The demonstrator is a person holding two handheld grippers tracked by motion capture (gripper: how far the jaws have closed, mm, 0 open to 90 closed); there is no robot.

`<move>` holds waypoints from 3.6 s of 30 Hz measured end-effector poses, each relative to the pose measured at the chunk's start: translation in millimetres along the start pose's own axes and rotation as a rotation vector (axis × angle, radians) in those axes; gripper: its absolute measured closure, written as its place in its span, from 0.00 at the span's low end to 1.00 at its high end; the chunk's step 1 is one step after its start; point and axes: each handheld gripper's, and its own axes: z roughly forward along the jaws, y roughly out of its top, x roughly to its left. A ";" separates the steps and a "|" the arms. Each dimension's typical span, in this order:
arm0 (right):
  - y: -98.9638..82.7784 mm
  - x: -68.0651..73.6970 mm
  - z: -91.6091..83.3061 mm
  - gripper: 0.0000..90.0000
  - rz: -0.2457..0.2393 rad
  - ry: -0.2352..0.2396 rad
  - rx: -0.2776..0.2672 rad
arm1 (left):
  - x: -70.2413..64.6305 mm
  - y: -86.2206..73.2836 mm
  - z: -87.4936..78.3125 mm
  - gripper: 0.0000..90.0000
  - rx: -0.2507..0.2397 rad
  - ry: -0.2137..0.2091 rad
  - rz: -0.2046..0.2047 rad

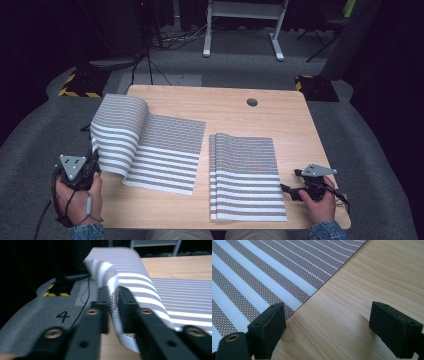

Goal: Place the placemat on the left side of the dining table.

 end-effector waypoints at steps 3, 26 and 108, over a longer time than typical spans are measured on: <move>0.2 -0.1 -0.5 0.15 -0.001 -0.001 0.005 | 1.1 0.0 -1.1 0.57 -0.015 0.009 -0.009; 0.0 -0.4 -0.6 0.15 -0.012 0.003 0.007 | -118.4 -28.1 57.2 0.34 0.300 -0.492 0.114; 0.2 -0.9 -0.3 0.15 -0.012 0.008 0.007 | -107.2 -29.2 -0.1 0.32 0.273 -0.471 0.193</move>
